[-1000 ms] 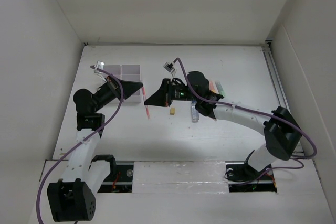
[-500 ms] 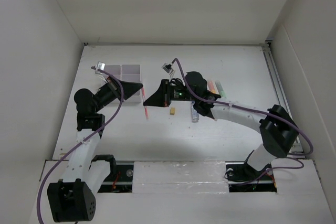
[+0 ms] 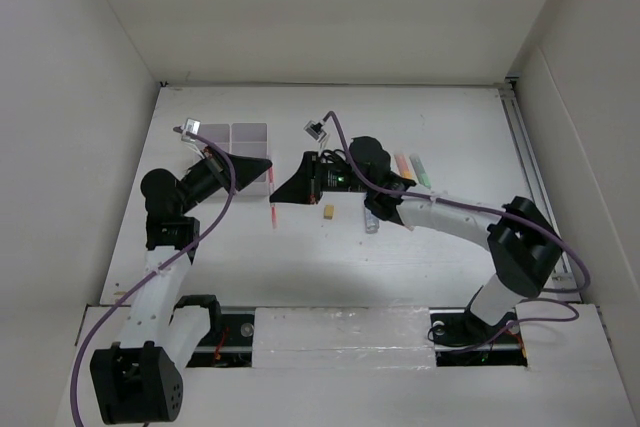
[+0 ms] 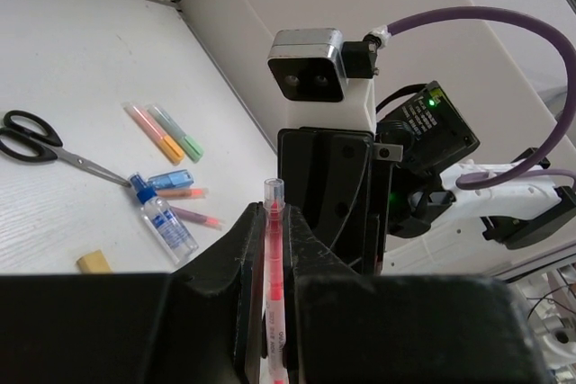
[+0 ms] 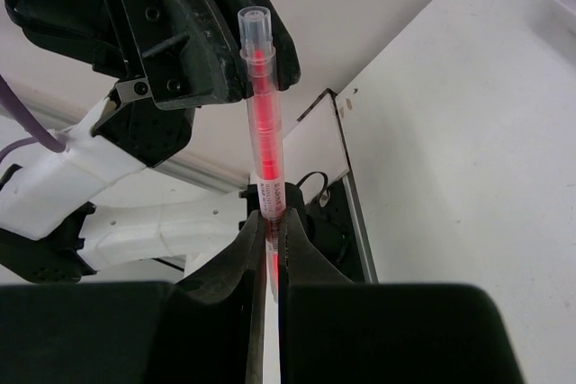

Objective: Sort the stationery into containers
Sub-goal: Cap the pen

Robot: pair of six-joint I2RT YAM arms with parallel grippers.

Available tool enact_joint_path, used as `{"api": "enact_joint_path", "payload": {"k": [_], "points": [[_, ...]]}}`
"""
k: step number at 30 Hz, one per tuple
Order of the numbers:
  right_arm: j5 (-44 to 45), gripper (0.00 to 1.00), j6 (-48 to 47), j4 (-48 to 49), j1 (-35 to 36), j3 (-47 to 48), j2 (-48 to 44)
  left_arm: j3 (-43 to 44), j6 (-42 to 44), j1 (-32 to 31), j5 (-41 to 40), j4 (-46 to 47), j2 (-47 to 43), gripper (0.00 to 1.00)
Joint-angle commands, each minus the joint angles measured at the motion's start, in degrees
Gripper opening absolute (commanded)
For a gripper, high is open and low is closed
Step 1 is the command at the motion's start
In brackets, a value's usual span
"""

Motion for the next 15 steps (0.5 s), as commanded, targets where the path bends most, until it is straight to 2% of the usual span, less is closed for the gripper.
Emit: {"api": "enact_joint_path", "payload": {"k": [1,13,14,15], "points": [[6.77,0.00,0.47,11.82,-1.05,5.49,0.02,0.31,0.20,-1.13,10.92,-1.90,-1.88,0.00],[6.24,0.00,0.47,12.88,-0.52,6.01,0.64,1.53,0.72,-1.13,11.54,-3.56,-0.13,0.00],[6.24,0.00,0.47,12.88,-0.52,6.01,0.64,2.15,0.73,-1.13,11.54,-3.57,-0.13,0.01],[6.24,0.00,0.47,12.88,-0.52,5.40,1.16,2.15,0.73,-1.13,11.54,-3.57,-0.13,0.08]]}}
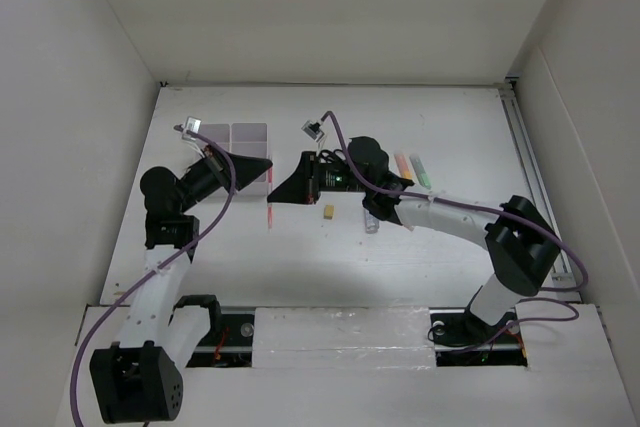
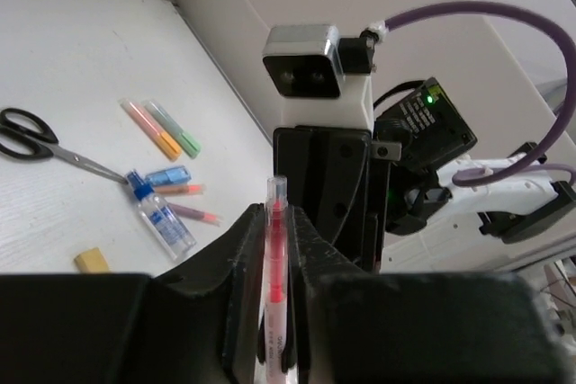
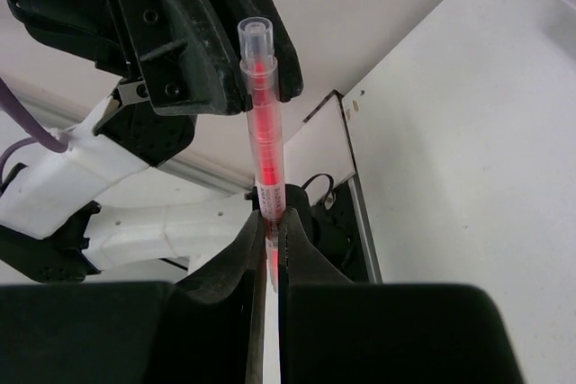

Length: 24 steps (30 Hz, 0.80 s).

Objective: Sort the stationery into containers
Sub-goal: Cap the pen

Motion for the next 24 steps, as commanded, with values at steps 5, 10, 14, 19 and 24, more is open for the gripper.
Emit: {"api": "enact_joint_path", "payload": {"k": [5,10,14,19,24], "points": [[6.52,0.00,-0.05,12.07,-1.05,4.17,-0.15,3.17,0.44,-1.21,9.41,-3.48,-1.86,0.35],[6.52,0.00,-1.19,11.46,-1.05,3.64,-0.15,6.60,0.44,-1.21,5.82,-5.23,-3.00,0.86],[7.14,0.00,-1.72,11.45,-1.05,3.03,1.60,9.93,-3.07,-0.69,2.65,-2.43,-2.30,0.99],[8.54,0.00,-3.65,11.45,-1.05,2.50,2.66,18.27,4.79,1.16,-15.65,-23.65,-0.63,1.00],[9.33,0.00,-9.00,9.78,-2.36,7.76,7.30,25.67,9.67,1.16,-48.38,-49.77,1.04,1.00]]}}
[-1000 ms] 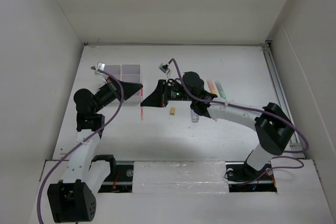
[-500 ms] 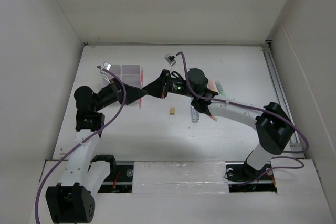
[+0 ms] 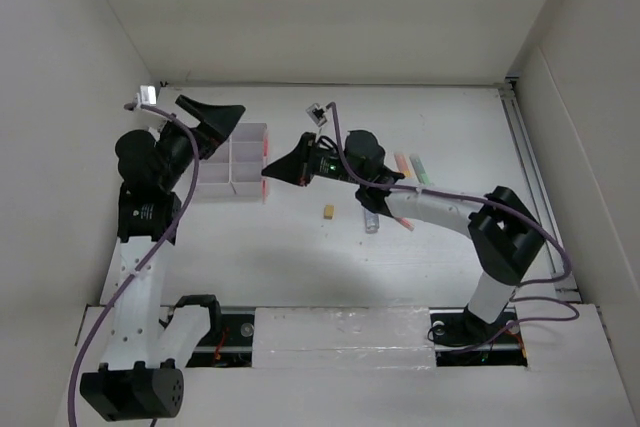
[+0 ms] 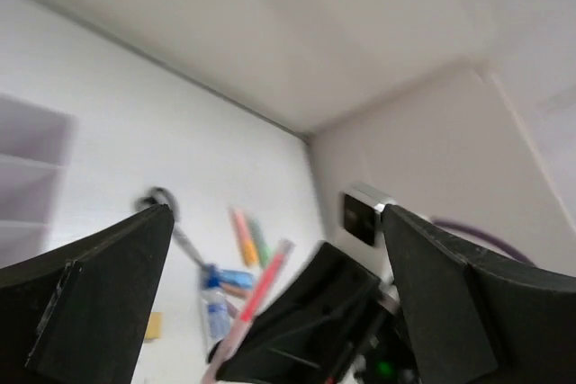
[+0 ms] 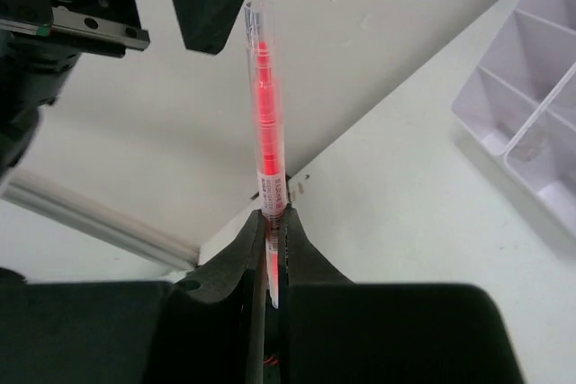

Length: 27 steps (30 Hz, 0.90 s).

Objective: Sort the stationery into containers
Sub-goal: Cap the pen, then place the stationery into the container

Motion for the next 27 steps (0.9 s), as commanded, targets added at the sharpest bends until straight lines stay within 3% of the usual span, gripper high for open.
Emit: {"api": "enact_joint_path", "payload": {"k": [1,2,4,8,16,27], "points": [[1.36,0.00,-5.54,1.26,-1.90,6.22,3.80,2.54,4.66,0.39,-26.15,-22.15,-0.14,1.00],[1.36,0.00,-6.59,1.25,-2.69,8.75,4.77,3.07,4.66,0.39,-31.67,-24.29,-0.14,1.00],[1.97,0.00,-10.18,1.25,-3.40,11.31,7.74,2.20,8.15,0.39,-33.31,-25.80,-0.84,1.00],[1.97,0.00,-16.08,-3.04,-5.51,21.23,14.43,-1.58,15.71,0.39,-28.49,-23.88,-3.12,1.00],[-2.78,0.00,-22.58,-11.91,-9.11,46.35,31.13,-6.33,17.50,0.39,-22.77,-20.09,-6.12,1.00],[-2.42,0.00,-27.52,-12.99,-9.73,52.81,38.70,-6.33,18.55,0.39,-21.71,-20.09,-6.12,1.00]]}}
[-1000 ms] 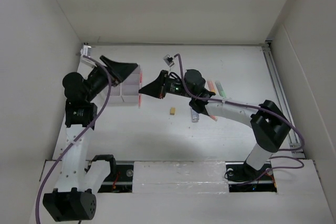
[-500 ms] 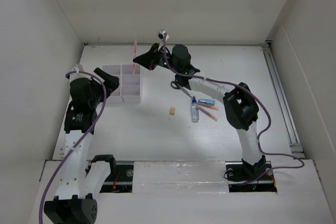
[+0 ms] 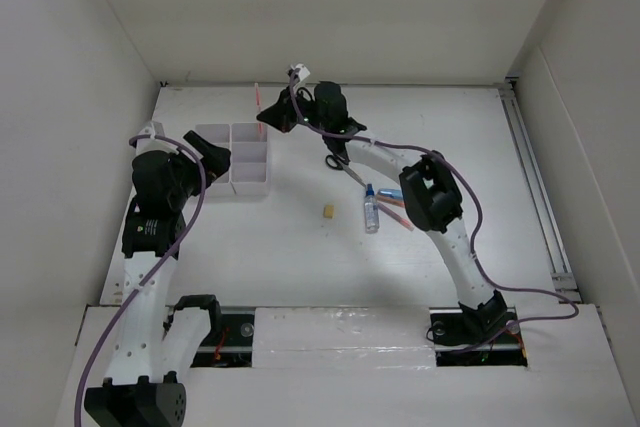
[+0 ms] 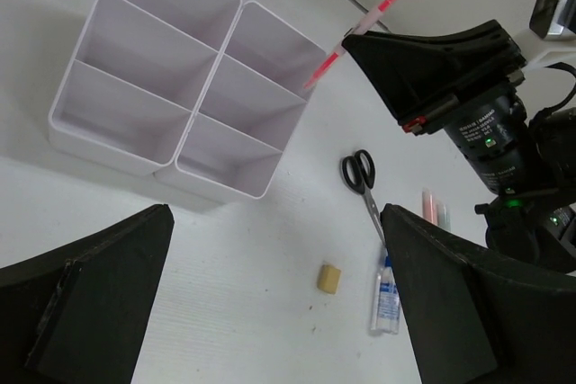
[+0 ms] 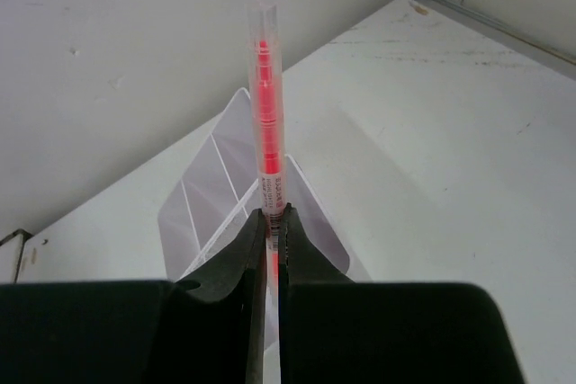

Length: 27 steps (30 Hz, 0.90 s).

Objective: Sort the stationery into containers
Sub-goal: Place the stationery into the container

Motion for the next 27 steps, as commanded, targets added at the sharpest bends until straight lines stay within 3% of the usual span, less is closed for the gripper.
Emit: {"api": "enact_joint_path", "payload": {"k": [1,21,27], "points": [[-1.33,0.00,-2.73,2.36,0.23,3.48,-0.66,-0.23,1.44,0.04,1.20,2.27,-0.78,1.00],[2.19,0.00,-5.64,5.00,0.23,4.10,3.73,-0.76,2.49,0.04,6.29,3.93,-0.26,1.00],[1.14,0.01,-6.16,9.12,1.28,-1.52,2.41,-0.76,2.49,0.04,7.43,3.94,0.26,1.00]]}}
